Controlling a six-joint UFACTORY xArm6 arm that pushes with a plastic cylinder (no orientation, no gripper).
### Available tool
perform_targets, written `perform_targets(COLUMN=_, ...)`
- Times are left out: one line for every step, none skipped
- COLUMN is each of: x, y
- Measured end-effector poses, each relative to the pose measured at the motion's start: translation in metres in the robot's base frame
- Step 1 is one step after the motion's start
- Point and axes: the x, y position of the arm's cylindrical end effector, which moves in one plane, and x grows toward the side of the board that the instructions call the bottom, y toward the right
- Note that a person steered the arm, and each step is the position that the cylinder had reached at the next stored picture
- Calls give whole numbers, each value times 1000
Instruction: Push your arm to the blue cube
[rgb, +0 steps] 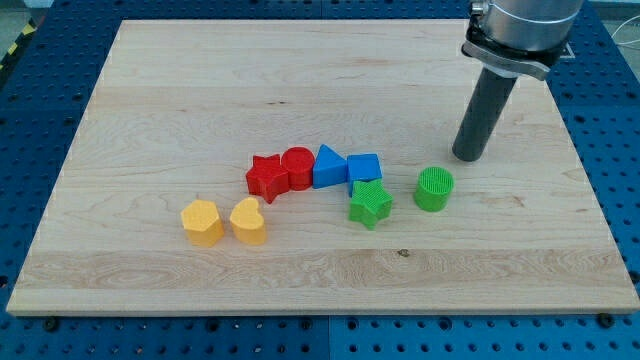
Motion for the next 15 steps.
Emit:
perform_targets(x=-1, y=-6)
perform_targets(x=-1, y=-10)
perform_targets(x=-1, y=-18)
perform_targets(x=-1, y=-28)
perform_targets(x=-1, y=-37)
perform_targets(x=1, y=-42)
perform_targets(x=5, y=-46)
perform_targets(x=12, y=-49)
perform_targets(x=18, y=-52)
perform_targets(x=18, y=-60)
perform_targets(x=18, y=-69)
perform_targets(x=21, y=-75)
perform_targets(x=28, y=-77)
perform_targets(x=40, y=-78)
perform_targets(x=51, y=-78)
